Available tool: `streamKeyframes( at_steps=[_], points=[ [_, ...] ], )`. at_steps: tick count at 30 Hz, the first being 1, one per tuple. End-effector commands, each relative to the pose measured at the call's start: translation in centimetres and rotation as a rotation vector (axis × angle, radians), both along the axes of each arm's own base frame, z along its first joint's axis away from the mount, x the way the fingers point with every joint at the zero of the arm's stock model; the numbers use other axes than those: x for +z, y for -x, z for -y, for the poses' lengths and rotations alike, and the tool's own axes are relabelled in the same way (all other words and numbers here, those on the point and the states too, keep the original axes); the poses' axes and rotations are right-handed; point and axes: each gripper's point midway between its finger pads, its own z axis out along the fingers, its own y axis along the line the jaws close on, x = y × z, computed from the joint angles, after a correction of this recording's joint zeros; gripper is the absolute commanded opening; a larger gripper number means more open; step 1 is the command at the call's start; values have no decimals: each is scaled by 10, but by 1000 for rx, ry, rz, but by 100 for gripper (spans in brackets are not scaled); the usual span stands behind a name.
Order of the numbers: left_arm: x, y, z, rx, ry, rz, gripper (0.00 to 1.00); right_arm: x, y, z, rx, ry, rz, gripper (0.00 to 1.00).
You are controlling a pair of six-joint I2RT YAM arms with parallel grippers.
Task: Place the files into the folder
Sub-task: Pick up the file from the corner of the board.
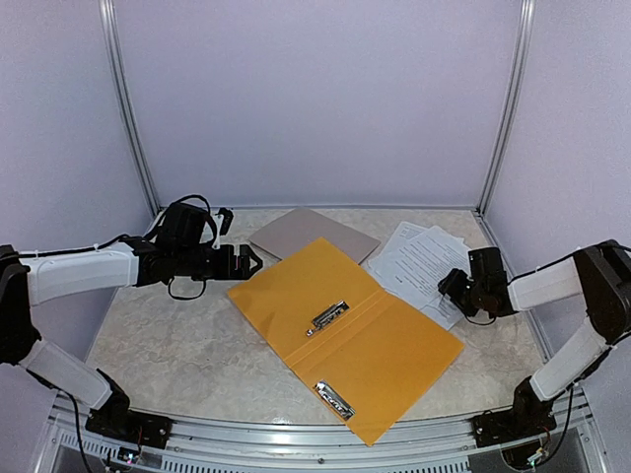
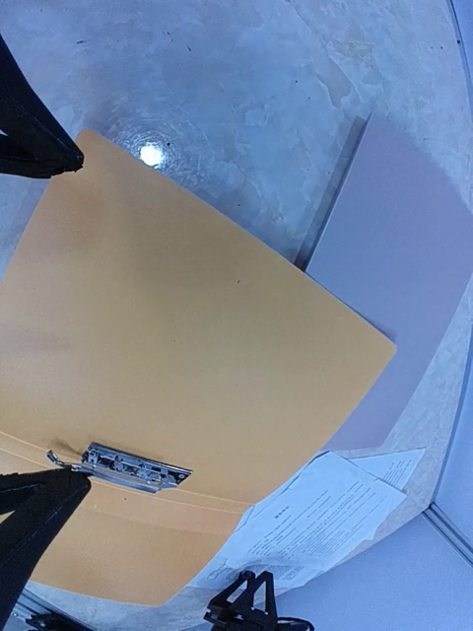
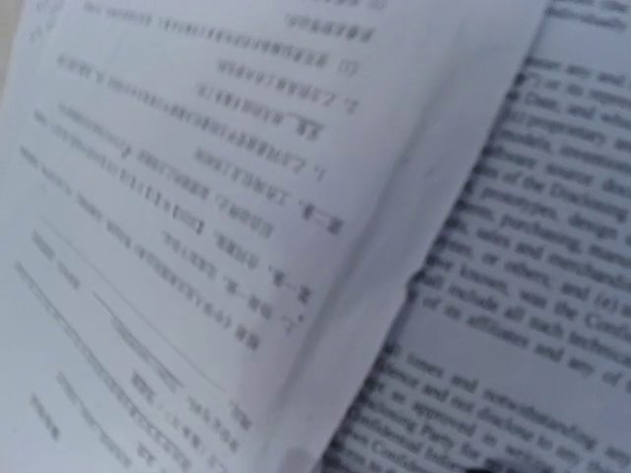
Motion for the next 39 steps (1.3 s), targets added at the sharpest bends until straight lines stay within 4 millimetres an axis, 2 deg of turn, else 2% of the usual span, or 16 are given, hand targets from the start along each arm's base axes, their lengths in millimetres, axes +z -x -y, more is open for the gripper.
streamKeyframes(
  at_steps=[1, 4, 10, 19, 25, 32, 37, 39],
  points=[
    [-2, 2, 2, -12, 11, -2, 99, -12, -4, 4, -54, -92, 11, 63],
    [-2, 2, 2, -12, 12, -1, 99, -15, -6, 4, -77, -143, 37, 59],
    [-4, 1, 2, -6, 4, -8, 99, -12, -16, -12, -38, -256, 108, 49],
    [-7, 0, 1, -3, -11, -14, 99, -19, -39, -28, 15, -292, 102, 48],
    [-6, -1, 0, 1, -14, -15, 99, -23, -49, -33, 28, -311, 110, 41],
    [-9, -1, 0, 3, -23, -23, 99, -18, -59, -37, 52, -314, 145, 26],
    [-11, -1, 2, -3, -23, -28, 99, -8, -64, -34, 61, -270, 176, 3],
    [-11, -1, 3, -2, -26, -27, 99, 3, -65, -30, 61, -231, 198, 0]
  ],
)
